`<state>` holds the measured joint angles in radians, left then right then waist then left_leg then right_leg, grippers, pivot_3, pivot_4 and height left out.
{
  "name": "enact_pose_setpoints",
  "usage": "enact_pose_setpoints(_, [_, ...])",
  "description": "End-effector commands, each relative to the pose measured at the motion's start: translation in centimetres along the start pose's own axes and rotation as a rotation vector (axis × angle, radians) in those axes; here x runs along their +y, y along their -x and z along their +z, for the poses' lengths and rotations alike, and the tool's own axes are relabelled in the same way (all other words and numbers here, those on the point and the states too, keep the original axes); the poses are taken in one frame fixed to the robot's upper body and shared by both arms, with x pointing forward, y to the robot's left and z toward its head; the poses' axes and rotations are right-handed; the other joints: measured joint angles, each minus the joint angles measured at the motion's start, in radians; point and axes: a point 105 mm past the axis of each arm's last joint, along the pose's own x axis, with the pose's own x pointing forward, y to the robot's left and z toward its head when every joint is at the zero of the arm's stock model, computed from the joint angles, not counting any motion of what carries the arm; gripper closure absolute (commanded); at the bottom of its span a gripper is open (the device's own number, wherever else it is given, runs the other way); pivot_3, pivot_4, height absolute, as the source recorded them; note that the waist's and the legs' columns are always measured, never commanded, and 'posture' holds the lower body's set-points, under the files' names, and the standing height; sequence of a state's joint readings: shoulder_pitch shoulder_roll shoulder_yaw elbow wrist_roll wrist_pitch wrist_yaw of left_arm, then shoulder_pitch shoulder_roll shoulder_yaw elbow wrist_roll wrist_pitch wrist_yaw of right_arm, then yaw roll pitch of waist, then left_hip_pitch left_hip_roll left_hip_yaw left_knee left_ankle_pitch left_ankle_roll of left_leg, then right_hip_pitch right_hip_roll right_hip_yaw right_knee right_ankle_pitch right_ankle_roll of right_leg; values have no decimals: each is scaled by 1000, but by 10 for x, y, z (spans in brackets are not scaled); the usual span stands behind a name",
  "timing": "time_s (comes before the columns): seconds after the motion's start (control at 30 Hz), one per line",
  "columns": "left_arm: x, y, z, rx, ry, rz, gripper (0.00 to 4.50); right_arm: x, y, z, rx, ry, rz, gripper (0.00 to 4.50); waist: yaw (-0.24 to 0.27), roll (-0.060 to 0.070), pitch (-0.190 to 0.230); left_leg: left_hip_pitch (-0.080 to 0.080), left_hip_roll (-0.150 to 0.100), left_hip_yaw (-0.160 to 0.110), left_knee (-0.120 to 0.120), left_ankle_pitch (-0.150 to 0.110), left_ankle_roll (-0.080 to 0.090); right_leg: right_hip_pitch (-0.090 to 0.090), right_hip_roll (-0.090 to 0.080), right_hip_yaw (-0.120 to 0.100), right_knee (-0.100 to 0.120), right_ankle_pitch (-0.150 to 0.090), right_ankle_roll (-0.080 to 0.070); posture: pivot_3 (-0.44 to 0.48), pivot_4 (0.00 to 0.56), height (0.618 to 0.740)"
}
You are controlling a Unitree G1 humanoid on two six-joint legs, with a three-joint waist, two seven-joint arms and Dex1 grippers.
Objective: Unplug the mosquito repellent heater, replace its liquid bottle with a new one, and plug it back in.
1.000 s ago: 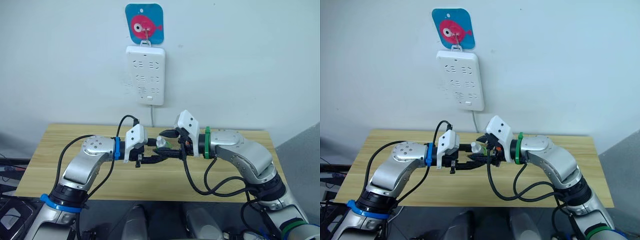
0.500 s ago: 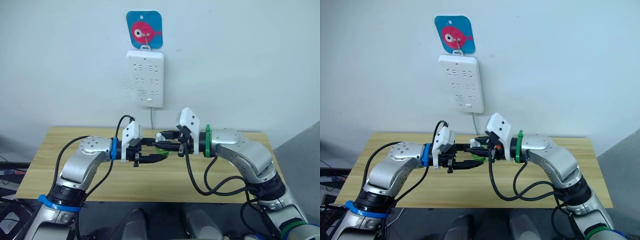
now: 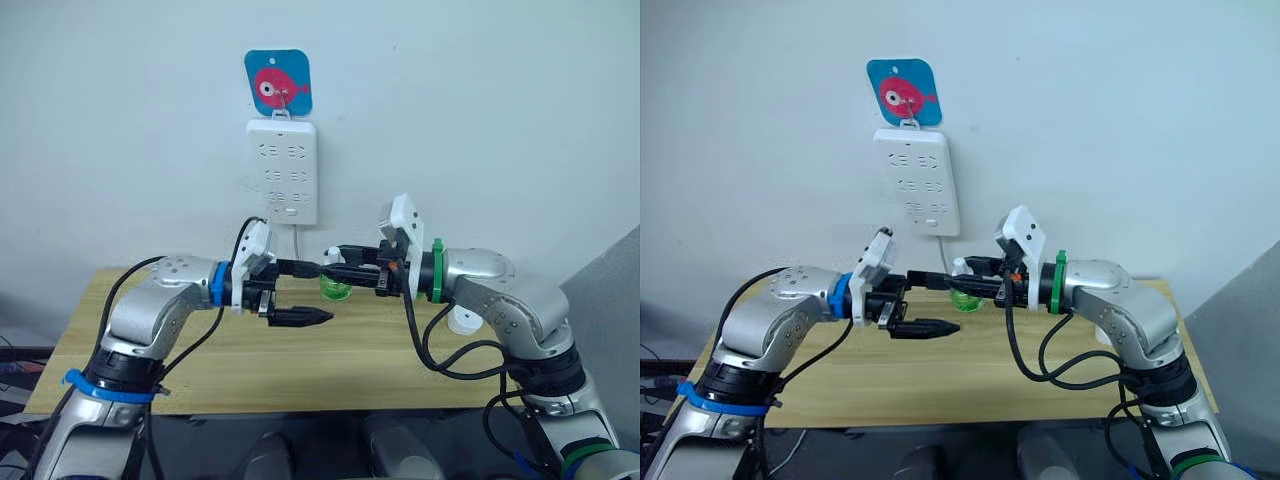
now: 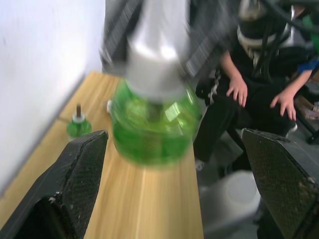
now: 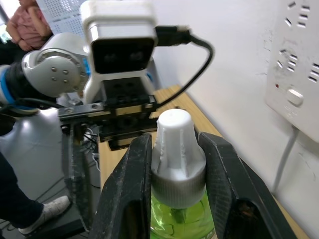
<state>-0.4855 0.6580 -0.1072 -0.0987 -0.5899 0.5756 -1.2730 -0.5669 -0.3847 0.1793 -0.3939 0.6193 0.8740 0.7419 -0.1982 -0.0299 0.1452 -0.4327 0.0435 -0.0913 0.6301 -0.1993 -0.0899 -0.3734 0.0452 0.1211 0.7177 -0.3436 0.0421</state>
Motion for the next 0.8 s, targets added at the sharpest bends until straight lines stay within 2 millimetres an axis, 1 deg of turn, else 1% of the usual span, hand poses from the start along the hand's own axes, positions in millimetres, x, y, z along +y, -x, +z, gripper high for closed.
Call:
enact_pose_setpoints(0.03, [1,-2,13,-21,-47,2,0,9,1,17,-52,48,35,3427,-1,1,-6,0,0,0,0,0,0,0,0,0,0,0,0,-176,32,740])
enact_pose_setpoints(0.13, [1,-7,15,-29,-58,-3,0,10,0,18,-59,46,36,3427,-2,3,-11,0,0,-1,0,0,0,1,1,0,0,0,0,-178,30,740])
enact_pose_setpoints(0.3, [-1,-14,12,-27,-64,-23,0,11,-2,20,-76,42,34,3427,-7,6,-21,0,0,-2,0,0,0,1,1,0,0,0,0,-187,21,740])
enact_pose_setpoints(0.63, [2,-15,11,-29,-52,-14,0,12,-3,23,-92,41,31,3427,-22,7,-35,1,0,-4,1,1,0,2,1,-2,1,0,-1,-190,17,740])
enact_pose_setpoints(0.73, [4,-14,12,-42,-39,-7,582,12,-4,23,-92,42,33,3427,-24,8,-38,1,0,-4,1,1,0,3,1,-2,1,0,-1,-190,17,740])
enact_pose_setpoints(0.8, [5,-13,13,-48,-26,0,1227,13,-4,23,-94,42,34,3427,-24,10,-41,1,0,-5,1,1,0,3,1,-2,1,0,-1,-186,18,740])
